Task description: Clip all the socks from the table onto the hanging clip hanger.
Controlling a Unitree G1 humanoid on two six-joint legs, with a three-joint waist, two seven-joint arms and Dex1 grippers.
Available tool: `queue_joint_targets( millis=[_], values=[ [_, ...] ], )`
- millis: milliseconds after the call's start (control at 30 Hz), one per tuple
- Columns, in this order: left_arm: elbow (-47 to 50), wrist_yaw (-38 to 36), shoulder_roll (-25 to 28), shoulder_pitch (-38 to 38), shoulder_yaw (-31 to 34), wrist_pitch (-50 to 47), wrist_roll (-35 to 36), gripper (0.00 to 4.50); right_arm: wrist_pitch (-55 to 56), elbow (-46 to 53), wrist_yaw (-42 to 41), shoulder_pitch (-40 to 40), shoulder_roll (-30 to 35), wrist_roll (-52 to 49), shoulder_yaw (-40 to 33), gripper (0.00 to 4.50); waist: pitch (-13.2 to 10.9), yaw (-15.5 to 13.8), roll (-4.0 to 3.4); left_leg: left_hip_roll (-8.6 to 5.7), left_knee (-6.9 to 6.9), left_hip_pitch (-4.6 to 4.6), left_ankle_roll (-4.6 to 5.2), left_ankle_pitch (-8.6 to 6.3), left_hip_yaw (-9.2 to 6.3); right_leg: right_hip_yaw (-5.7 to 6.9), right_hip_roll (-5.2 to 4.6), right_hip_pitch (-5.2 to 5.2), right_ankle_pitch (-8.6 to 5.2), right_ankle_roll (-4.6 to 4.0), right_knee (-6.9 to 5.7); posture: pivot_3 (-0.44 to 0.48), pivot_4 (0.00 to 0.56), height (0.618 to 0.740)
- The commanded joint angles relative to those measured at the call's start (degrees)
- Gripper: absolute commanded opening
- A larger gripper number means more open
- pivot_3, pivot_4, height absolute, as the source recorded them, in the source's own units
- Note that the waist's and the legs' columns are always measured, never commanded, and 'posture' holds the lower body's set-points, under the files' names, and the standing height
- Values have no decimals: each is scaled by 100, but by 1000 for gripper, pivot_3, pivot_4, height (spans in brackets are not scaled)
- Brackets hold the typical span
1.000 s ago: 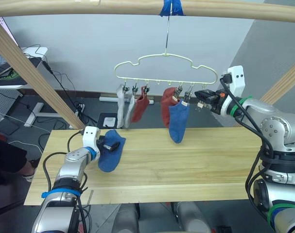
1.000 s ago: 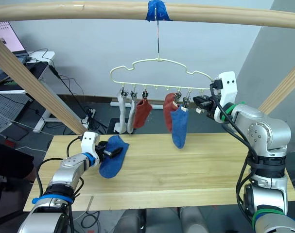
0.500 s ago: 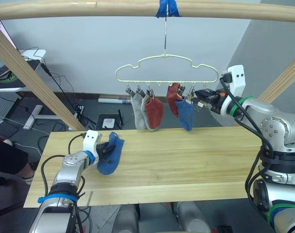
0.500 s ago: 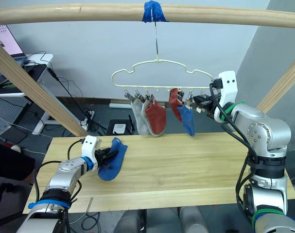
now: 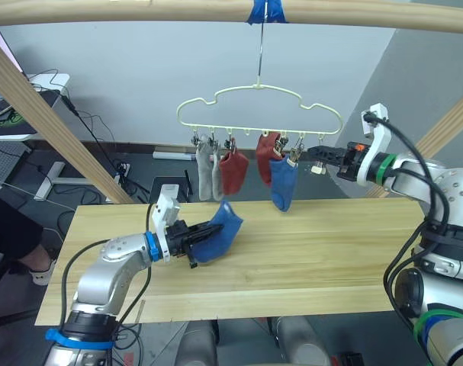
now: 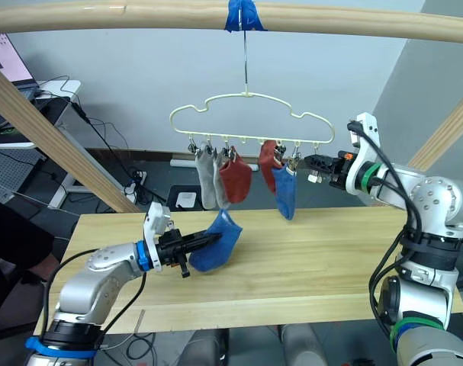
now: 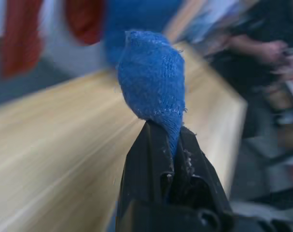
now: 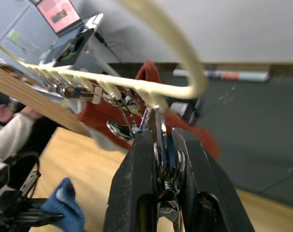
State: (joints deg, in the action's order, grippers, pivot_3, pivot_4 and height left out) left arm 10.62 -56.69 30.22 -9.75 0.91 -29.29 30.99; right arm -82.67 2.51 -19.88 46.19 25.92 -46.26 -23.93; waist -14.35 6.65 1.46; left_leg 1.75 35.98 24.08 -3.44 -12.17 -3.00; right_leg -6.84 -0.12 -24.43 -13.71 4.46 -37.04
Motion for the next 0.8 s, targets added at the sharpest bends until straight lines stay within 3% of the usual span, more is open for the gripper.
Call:
queue_joint_targets(
  millis=[33, 133, 233, 400, 800],
  values=[
    [640, 202, -95, -130, 123, -705, 762, 12, -439, 13, 39, 244, -22, -317, -427, 236, -1, 9, 1, 0, 0, -1, 0, 0, 0, 1, 1, 0, 0, 0, 2, -138, 257, 740],
    [821, 384, -220, -300, 53, -988, 1012, 12, -733, -68, 179, 408, -210, -423, -763, 236, -3, 39, 2, 2, -1, -1, 0, 0, -2, 2, 5, 0, -1, 1, 2, -143, 255, 740],
    [735, 663, -736, -780, -349, -1062, 1000, 12, -983, -421, 686, 620, -616, -1064, -1380, 236, -5, 39, 3, 1, 2, -1, 0, 0, -3, 3, 5, 2, 0, 1, 1, -152, 252, 740],
    [278, 758, -1243, -1235, -536, -946, 869, 12, -983, -576, 1659, 678, -860, -2048, -1654, 236, -7, 120, 3, -5, 6, 4, 1, 0, 0, -1, 2, 4, 11, -8, 7, -157, 249, 740],
    [-420, 640, -1652, -1681, -723, -811, 723, 12, -786, -558, 3333, 499, -1027, -3719, -1587, 236, -8, 186, 0, 0, 2, 4, 7, -3, -3, 0, 9, 1, 5, -7, 6, -174, 241, 740]
  ],
)
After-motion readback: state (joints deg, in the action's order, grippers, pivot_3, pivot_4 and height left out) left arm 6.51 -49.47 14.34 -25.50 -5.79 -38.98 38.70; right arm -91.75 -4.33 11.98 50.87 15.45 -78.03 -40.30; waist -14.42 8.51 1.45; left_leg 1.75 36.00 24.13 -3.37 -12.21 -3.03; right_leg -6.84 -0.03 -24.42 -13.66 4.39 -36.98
